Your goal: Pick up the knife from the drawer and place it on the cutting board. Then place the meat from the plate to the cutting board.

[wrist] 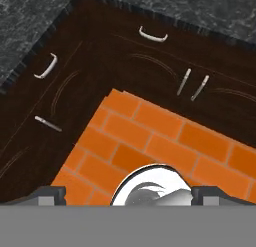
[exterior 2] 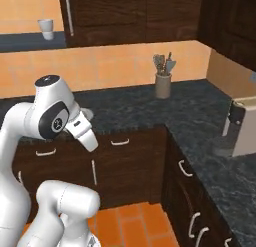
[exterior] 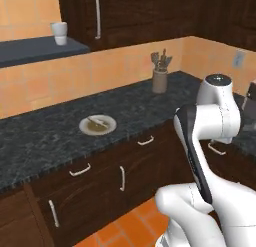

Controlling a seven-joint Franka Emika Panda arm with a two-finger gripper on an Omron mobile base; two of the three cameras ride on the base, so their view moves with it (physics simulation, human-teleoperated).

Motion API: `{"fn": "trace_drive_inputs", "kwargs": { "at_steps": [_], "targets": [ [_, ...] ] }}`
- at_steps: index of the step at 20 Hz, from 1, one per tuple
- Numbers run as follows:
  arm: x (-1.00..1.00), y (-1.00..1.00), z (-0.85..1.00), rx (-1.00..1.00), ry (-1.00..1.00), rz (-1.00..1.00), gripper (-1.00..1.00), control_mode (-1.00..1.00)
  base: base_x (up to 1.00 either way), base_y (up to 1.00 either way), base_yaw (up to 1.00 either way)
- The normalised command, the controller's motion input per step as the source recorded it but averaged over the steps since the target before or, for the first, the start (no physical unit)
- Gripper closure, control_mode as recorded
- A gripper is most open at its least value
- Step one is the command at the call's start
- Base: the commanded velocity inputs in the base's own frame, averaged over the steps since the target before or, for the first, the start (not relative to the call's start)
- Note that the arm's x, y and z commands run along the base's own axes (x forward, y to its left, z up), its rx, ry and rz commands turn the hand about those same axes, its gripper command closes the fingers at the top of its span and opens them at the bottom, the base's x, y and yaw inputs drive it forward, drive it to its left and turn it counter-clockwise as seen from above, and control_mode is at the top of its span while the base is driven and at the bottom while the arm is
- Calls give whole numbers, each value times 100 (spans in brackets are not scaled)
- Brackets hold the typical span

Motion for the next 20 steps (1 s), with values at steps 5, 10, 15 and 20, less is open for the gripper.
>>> {"fn": "trace_drive_inputs", "kwargs": {
  "at_steps": [5,10,15,20],
  "targets": [
    [0,0,0,0,0,0,-100,100,62,-33,70],
    [0,0,0,0,0,0,-100,100,69,-57,40],
    [0,0,0,0,0,0,-100,100,72,-19,34],
    [0,0,0,0,0,0,-100,100,36,-2,22]
  ]
}}
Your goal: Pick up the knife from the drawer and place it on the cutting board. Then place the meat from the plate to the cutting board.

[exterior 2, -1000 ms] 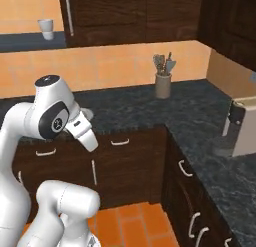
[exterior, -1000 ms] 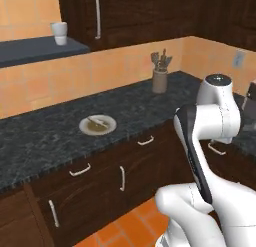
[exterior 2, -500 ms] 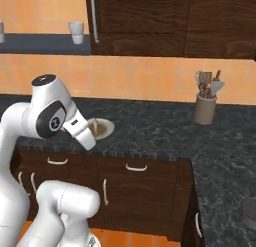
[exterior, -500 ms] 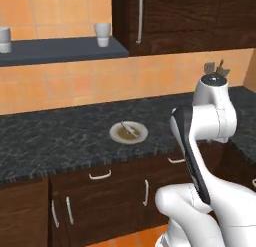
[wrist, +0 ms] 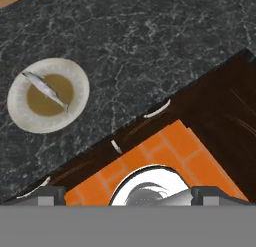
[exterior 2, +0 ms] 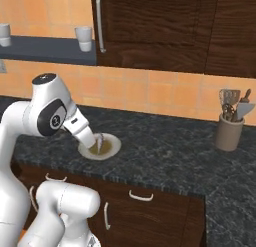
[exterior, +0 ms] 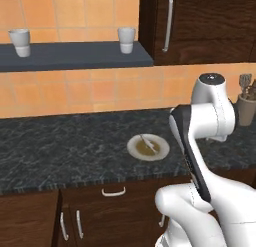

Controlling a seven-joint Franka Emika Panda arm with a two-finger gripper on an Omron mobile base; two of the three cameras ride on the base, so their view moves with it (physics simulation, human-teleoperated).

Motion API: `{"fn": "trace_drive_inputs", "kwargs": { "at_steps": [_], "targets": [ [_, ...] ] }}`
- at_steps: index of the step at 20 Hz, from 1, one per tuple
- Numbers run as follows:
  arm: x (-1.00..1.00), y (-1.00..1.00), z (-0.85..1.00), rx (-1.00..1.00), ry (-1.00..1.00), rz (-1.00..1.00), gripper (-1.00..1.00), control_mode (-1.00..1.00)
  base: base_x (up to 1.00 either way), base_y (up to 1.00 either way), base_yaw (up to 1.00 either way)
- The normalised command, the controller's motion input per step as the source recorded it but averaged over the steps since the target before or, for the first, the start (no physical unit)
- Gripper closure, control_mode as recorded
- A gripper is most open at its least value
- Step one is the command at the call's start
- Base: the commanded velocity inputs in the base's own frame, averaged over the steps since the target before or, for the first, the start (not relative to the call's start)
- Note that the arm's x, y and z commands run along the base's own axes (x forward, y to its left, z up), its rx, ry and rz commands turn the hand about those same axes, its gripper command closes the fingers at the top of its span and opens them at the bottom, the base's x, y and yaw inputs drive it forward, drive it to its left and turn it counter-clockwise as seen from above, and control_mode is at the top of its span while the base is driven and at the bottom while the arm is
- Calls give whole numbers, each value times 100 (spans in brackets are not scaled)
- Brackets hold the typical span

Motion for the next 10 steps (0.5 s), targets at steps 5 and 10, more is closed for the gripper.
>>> {"fn": "trace_drive_inputs", "kwargs": {
  "at_steps": [5,10],
  "targets": [
    [2,0,-2,1,0,8,-100,-100,5,0,9],
    [98,0,-58,7,34,32,-100,-100,0,0,0]
  ]
}}
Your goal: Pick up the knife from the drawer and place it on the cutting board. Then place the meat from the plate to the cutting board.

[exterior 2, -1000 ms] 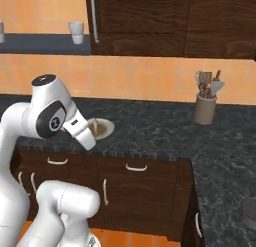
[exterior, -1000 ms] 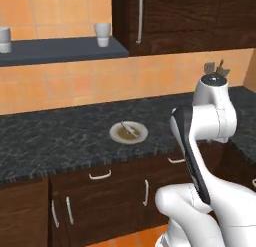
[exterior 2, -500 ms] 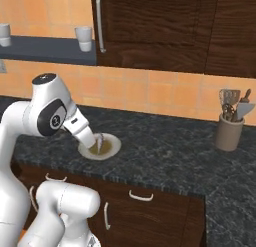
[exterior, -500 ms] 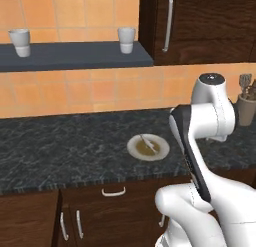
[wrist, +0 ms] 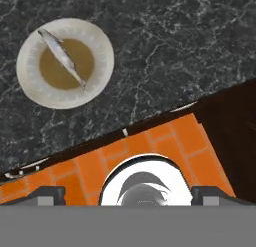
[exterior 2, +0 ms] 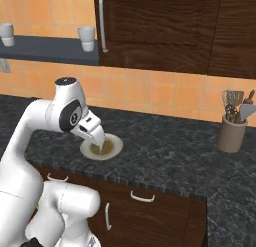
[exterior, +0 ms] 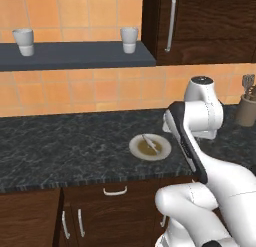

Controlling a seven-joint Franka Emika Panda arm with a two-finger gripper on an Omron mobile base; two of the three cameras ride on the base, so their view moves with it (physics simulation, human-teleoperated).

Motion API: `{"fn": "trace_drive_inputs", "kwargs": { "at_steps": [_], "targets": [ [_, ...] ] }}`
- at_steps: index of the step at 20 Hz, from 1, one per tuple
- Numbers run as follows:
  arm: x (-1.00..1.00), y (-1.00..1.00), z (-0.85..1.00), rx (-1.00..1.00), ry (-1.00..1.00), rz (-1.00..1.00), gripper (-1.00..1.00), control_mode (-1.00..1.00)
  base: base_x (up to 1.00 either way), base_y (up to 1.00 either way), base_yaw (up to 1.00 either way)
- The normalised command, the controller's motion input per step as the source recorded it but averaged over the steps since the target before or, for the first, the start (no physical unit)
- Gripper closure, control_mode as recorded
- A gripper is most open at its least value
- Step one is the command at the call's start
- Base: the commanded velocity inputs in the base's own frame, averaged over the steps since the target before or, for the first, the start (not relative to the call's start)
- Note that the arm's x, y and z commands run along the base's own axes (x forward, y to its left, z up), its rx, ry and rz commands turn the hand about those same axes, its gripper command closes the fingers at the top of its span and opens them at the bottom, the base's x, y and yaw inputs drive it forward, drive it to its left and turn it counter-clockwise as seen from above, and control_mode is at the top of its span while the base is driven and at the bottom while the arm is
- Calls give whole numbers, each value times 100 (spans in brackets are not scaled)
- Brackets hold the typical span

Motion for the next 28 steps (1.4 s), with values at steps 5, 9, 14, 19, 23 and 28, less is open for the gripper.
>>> {"fn": "trace_drive_inputs", "kwargs": {
  "at_steps": [5,9,14,19,23,28],
  "targets": [
    [100,0,-68,0,33,29,-100,-100,0,0,0],
    [100,4,-59,0,14,27,-100,-100,0,0,0],
    [99,25,-62,0,0,23,-100,-100,0,0,0],
    [92,17,-68,0,0,19,-100,-100,0,0,0],
    [79,9,-78,0,0,3,-100,-100,0,0,0],
    [84,2,-64,0,1,0,-100,-100,0,0,0]
  ]
}}
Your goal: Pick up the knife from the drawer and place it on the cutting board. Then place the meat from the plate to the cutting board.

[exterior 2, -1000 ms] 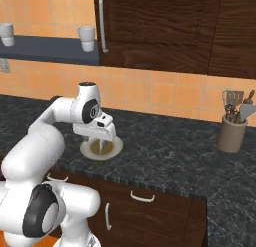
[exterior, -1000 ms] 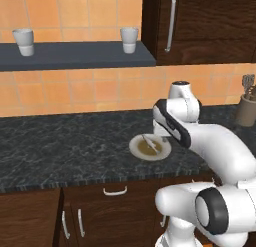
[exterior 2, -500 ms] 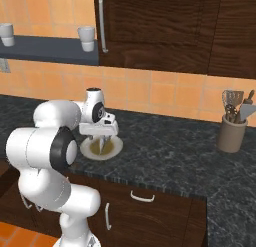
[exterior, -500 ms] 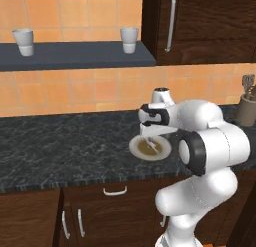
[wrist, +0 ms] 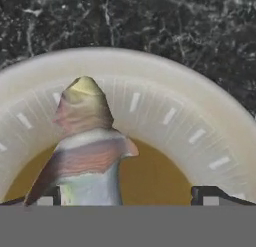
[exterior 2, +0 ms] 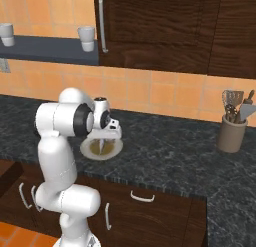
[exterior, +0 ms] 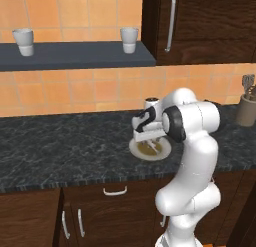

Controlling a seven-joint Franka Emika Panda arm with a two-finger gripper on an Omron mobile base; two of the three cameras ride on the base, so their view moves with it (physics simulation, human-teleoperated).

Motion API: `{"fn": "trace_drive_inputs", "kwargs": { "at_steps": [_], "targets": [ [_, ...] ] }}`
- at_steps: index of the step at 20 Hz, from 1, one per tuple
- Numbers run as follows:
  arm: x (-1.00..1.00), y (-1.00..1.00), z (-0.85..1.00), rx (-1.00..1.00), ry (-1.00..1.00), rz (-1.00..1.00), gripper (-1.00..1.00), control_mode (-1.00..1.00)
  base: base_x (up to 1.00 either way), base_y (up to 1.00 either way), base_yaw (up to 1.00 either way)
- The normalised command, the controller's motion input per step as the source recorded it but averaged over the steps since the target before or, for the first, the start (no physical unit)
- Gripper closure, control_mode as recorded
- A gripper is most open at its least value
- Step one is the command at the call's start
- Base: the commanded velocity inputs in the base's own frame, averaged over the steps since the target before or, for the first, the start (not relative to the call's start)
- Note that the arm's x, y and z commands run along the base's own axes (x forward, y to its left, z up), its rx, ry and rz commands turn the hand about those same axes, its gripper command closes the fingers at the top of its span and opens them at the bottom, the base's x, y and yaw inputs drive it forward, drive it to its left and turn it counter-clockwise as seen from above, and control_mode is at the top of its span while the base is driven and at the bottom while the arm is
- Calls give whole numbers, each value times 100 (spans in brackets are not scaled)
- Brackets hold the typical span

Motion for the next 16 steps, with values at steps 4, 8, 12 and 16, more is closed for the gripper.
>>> {"fn": "trace_drive_inputs", "kwargs": {
  "at_steps": [4,8,12,16],
  "targets": [
    [36,11,-51,0,0,0,-100,-100,0,0,0],
    [-11,14,-44,0,0,0,100,-100,0,0,0],
    [-27,0,-25,0,4,0,100,-100,0,0,0],
    [-53,0,18,1,-1,1,100,-100,0,0,0]
  ]
}}
